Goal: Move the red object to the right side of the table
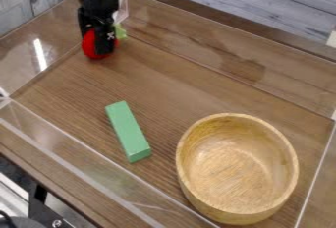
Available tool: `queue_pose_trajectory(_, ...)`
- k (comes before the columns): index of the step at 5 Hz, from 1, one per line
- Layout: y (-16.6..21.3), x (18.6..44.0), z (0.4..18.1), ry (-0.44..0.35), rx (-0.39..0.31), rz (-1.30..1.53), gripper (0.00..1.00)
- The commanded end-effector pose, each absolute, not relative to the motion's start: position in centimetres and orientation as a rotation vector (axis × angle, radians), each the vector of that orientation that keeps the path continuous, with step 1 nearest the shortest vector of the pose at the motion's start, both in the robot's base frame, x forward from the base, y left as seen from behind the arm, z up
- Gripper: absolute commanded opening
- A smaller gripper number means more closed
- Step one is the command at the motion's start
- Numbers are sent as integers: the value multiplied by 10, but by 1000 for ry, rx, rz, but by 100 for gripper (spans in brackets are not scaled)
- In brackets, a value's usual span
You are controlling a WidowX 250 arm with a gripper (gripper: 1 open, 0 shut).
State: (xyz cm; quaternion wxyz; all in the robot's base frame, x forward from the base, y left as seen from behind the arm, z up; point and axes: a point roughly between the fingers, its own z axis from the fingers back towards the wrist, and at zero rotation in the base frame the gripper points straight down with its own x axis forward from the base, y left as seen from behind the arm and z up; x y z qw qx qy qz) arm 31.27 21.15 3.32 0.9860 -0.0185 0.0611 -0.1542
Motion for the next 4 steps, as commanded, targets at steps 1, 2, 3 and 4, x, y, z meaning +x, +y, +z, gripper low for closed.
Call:
queue_pose_trajectory(1,217,317,51,73,-7,-242,100)
queue_pose_trajectory(2,207,317,41,68,-12,-293,0)
queue_pose_trajectory(3,198,318,36,63,-25,-342,100)
queue_pose_trajectory(4,193,322,35,58,-40,-346,0)
